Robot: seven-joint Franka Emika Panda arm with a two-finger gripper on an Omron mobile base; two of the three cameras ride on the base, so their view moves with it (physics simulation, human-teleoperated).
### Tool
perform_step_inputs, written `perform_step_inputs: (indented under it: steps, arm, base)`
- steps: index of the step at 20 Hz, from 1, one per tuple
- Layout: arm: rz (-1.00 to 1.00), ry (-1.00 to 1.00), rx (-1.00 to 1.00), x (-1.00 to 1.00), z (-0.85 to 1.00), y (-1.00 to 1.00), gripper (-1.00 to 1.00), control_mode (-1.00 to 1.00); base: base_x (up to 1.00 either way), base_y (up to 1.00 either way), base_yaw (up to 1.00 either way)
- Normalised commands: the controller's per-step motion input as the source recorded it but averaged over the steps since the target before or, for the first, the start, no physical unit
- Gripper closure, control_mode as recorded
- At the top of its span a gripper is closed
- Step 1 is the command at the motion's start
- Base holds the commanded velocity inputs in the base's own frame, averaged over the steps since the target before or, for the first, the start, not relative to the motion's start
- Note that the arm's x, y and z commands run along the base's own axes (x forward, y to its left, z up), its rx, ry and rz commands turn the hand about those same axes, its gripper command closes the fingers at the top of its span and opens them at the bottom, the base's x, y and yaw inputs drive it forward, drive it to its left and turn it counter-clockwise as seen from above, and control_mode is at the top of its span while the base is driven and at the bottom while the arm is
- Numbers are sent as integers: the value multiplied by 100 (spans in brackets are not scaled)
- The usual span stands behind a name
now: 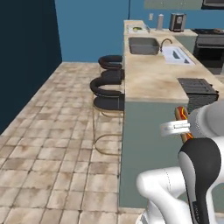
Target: Place the cold items (lemon and cucumber) from the fridge in one tupperware on the dining counter. Place the warm items (kebab skewer and hot dog) in the stove area in another tupperware.
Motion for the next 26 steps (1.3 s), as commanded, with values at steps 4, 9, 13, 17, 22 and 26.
perform_step_inputs:
  steps: [4,9,13,17,22,26]
  arm:
    - [0,0,0,0,0,0,100,100]
    - [0,0,0,0,0,0,100,100]
    - [0,0,0,0,0,0,100,100]
    - [0,0,0,0,0,0,100,100]
    - [0,0,0,0,0,0,100,100]
    - [0,0,0,0,0,0,100,100]
  base:
    - [24,100,-32]
    - [26,100,-36]
    - [33,100,-39]
    - [45,100,-50]
    - [49,100,-60]
    - [49,100,-60]
